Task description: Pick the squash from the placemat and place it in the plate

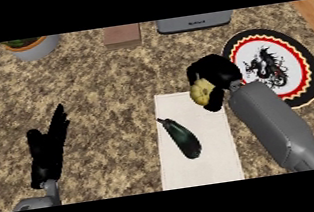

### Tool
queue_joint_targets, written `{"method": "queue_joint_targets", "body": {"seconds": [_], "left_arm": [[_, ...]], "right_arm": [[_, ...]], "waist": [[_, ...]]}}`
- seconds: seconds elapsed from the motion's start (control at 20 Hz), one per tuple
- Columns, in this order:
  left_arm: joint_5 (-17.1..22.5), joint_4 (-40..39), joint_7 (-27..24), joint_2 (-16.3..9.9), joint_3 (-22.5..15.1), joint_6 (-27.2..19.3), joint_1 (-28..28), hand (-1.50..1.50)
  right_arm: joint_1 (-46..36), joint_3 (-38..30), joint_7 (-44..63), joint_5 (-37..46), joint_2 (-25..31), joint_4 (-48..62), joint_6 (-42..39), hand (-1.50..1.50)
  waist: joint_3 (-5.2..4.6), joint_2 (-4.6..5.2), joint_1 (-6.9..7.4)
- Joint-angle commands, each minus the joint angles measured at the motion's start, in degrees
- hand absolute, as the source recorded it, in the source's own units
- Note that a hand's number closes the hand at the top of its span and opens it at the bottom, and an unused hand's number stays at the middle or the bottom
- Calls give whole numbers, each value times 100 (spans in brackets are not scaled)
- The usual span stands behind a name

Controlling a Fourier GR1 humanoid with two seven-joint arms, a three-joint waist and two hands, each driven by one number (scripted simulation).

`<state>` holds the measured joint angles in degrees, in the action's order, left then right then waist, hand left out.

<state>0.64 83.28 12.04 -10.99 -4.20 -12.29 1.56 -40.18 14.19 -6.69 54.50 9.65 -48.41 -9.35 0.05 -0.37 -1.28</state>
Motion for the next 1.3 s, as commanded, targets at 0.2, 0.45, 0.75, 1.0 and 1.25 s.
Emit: {"method": "queue_joint_targets", "body": {"seconds": [0.2,0.45,0.75,1.0,1.25], "left_arm": [[-91,51,-49,98,-42,-89,-163,0],[-25,152,244,-29,27,36,68,0],[-268,129,424,226,-158,-116,324,0],[-124,414,370,21,69,196,-49,0],[-319,484,203,212,-78,105,-229,0]], "right_arm": [[674,-815,1163,-109,-19,-1430,1480,150],[576,-1133,2060,268,61,-2398,2118,150],[1098,-1683,2417,99,520,-3226,1804,150],[787,-2178,2300,-215,701,-2564,1697,150],[429,-2581,1595,-311,1079,-1143,2115,150]], "waist": [[-8,-13,-4],[-9,-6,-1],[-5,23,82],[-4,37,161],[-3,50,200]]}}
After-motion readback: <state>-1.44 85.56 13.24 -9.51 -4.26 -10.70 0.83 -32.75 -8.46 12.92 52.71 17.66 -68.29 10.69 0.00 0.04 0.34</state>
